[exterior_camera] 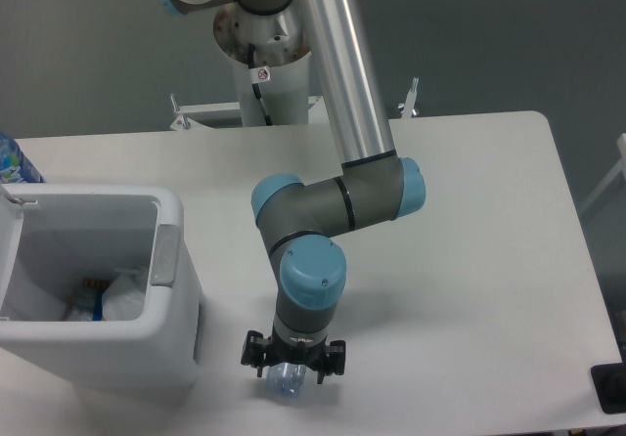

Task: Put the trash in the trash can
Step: 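Close the gripper around the bottle's cap end, then lift the bottle and carry it over the white bin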

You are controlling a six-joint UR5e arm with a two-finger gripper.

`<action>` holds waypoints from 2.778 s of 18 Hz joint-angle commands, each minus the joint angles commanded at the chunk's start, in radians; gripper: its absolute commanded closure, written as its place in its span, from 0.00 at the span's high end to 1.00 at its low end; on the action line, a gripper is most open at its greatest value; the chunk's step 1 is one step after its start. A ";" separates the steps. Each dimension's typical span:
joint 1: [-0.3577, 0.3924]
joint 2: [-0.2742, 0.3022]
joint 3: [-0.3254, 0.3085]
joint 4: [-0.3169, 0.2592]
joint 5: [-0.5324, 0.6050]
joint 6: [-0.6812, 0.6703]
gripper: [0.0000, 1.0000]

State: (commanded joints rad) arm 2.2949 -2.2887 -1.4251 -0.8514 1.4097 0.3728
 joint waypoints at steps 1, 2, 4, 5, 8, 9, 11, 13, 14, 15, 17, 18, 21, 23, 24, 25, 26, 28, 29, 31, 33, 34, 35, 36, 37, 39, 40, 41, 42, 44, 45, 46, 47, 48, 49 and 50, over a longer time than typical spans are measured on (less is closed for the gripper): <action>0.000 -0.002 -0.002 0.000 0.006 -0.002 1.00; 0.000 -0.008 0.000 0.000 0.012 0.000 1.00; -0.006 -0.017 0.008 0.000 0.028 0.000 1.00; -0.006 -0.020 0.012 0.000 0.031 0.000 1.00; -0.006 -0.018 0.018 0.000 0.032 -0.002 0.88; -0.008 -0.018 0.018 -0.002 0.032 -0.002 0.81; -0.008 -0.017 0.018 -0.002 0.032 -0.002 0.70; -0.008 -0.017 0.017 -0.002 0.037 0.000 0.67; -0.008 -0.017 0.015 -0.002 0.044 0.002 0.67; -0.008 -0.017 0.015 -0.002 0.049 0.002 0.67; -0.008 -0.017 0.014 -0.002 0.057 0.005 0.67; -0.008 -0.017 0.012 -0.002 0.058 0.006 0.67; -0.008 -0.012 0.012 0.000 0.061 0.009 0.67; -0.008 -0.009 0.012 0.000 0.061 0.011 0.67; -0.008 -0.008 0.012 0.000 0.061 0.012 0.67; -0.008 -0.006 0.012 0.000 0.061 0.012 0.67; -0.008 -0.003 0.014 0.000 0.061 0.012 0.67; -0.008 -0.002 0.017 0.002 0.061 0.014 0.66; -0.008 0.000 0.020 0.002 0.061 0.014 0.65; -0.006 0.008 0.020 0.002 0.061 0.015 0.63; -0.005 0.012 0.018 0.003 0.060 0.015 0.63; -0.003 0.015 0.020 0.003 0.060 0.015 0.61; -0.003 0.021 0.018 0.003 0.060 0.018 0.59; -0.002 0.026 0.017 0.003 0.058 0.031 0.59; -0.002 0.031 0.014 0.002 0.058 0.047 0.59; 0.000 0.038 0.012 0.000 0.057 0.058 0.59; 0.000 0.050 0.015 0.002 0.057 0.060 0.59; 0.002 0.066 0.021 0.003 0.060 0.064 0.59; 0.005 0.092 0.040 0.002 0.058 0.089 0.59; 0.029 0.142 0.098 0.003 0.051 0.123 0.60; 0.038 0.147 0.141 0.005 0.042 0.123 0.60; 0.046 0.150 0.179 0.005 0.016 0.120 0.60; 0.063 0.153 0.210 0.005 -0.013 0.117 0.60; 0.080 0.155 0.237 0.006 -0.038 0.109 0.60; 0.095 0.173 0.264 0.006 -0.058 0.098 0.60; 0.112 0.196 0.281 0.006 -0.073 0.084 0.60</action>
State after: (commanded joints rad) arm 2.4066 -2.0926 -1.1445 -0.8452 1.3363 0.4573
